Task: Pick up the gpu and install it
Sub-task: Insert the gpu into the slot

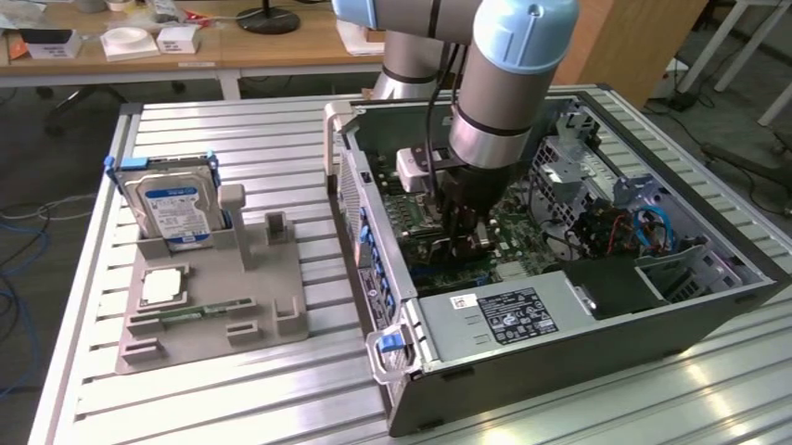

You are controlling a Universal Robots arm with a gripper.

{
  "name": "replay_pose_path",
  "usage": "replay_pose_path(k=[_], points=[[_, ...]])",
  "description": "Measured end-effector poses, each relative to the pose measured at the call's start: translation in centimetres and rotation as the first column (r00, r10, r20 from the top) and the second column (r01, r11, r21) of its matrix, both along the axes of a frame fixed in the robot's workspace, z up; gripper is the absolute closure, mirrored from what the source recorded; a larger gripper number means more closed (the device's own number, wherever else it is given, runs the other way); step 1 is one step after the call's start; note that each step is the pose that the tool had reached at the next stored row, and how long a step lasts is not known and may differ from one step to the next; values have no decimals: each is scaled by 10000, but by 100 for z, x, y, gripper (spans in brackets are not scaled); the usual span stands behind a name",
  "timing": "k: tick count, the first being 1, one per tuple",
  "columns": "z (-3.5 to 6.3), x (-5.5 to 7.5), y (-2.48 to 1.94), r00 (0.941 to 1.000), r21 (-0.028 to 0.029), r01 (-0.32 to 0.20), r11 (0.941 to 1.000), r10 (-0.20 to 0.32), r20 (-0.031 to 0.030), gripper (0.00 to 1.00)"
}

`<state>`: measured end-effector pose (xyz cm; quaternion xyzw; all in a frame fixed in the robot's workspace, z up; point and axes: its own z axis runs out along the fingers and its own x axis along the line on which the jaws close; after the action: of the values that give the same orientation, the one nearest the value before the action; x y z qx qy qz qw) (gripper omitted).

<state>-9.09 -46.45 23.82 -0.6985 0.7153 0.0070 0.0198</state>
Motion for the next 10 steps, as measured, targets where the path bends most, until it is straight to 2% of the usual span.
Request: replay_pose_path(k=[1,10], points=[[3,0,0,10000,2,0,10000,0,2,66],[8,1,0,10000,3,-1,10000,1,2,66]])
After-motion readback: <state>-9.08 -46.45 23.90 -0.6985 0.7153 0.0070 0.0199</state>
